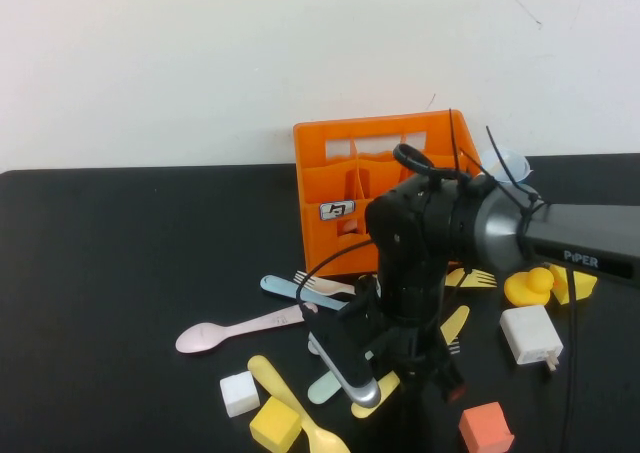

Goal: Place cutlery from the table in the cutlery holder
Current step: Pick up the knife, then place the knife on the box

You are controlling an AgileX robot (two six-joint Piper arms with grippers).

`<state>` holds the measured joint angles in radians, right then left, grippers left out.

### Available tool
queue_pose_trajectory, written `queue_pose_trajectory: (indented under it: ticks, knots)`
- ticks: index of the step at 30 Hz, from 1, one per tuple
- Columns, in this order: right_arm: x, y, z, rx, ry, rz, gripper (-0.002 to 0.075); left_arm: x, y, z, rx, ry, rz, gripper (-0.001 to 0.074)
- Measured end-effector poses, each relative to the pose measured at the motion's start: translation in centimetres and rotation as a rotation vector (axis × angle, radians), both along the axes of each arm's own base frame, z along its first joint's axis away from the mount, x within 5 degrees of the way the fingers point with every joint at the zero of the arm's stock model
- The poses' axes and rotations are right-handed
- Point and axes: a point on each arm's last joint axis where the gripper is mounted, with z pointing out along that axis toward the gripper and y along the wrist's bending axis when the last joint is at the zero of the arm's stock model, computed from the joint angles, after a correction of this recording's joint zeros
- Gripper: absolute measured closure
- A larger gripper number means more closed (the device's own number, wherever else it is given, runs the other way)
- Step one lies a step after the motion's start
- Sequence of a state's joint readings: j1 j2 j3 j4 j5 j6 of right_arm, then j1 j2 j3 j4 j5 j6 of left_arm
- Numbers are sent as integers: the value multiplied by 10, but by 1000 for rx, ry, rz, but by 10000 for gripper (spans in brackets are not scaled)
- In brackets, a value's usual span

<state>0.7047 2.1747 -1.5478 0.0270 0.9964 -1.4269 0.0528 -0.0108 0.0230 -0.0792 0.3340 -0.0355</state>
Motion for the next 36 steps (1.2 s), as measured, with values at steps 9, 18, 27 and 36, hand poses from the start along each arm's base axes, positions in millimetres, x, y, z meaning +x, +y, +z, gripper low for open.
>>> queue_pose_trajectory:
  ticks: [9, 18, 27, 36]
  knots:
    - [2, 2, -5, -3, 0, -31, 539, 0, 0, 0, 0, 0, 0, 736]
    - [-9, 6, 10, 54, 100, -353, 579, 0, 0, 0, 0, 0, 0, 736]
    - [-28, 7, 91, 654, -29, -759, 579, 0, 0, 0, 0, 0, 0, 736]
    - [-62, -39, 131, 1262, -510, -1318, 579, 0, 0, 0, 0, 0, 0, 736]
